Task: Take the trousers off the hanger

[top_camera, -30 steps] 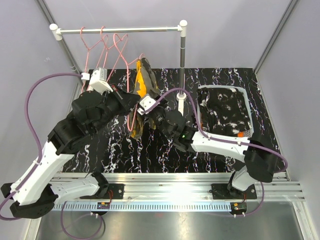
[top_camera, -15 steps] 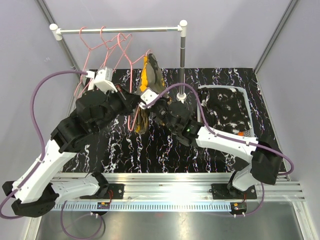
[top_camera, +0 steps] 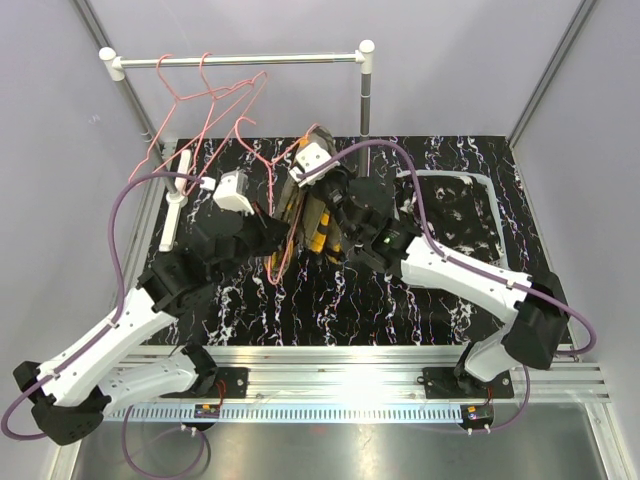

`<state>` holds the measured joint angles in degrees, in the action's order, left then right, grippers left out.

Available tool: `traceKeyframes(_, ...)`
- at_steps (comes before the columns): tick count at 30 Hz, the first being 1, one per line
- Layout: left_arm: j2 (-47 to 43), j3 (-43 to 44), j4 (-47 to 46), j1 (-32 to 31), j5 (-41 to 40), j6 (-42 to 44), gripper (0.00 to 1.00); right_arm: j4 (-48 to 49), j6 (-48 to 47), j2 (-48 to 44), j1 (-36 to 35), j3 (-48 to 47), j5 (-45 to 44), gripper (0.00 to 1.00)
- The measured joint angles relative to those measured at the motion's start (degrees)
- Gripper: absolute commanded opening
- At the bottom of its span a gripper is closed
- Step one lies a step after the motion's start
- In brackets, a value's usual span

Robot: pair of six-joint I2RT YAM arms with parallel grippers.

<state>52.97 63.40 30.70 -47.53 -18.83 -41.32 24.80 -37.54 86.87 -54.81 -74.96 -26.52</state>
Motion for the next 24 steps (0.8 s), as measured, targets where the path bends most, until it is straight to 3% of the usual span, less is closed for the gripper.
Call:
traceKeyframes(13,-2.4,-13.4,-12.0,-1.0,0.4,-5.8,0.00,-13.8,-2.2,-1.9,2.3,-12.6,-4.7,0.00)
traceKeyframes(24,-6.1,-19.0,-20.0,-1.3,2.7,-9.6,0.00,-23.0,-3.0,-10.2,3.7,-9.5,-5.6,0.00)
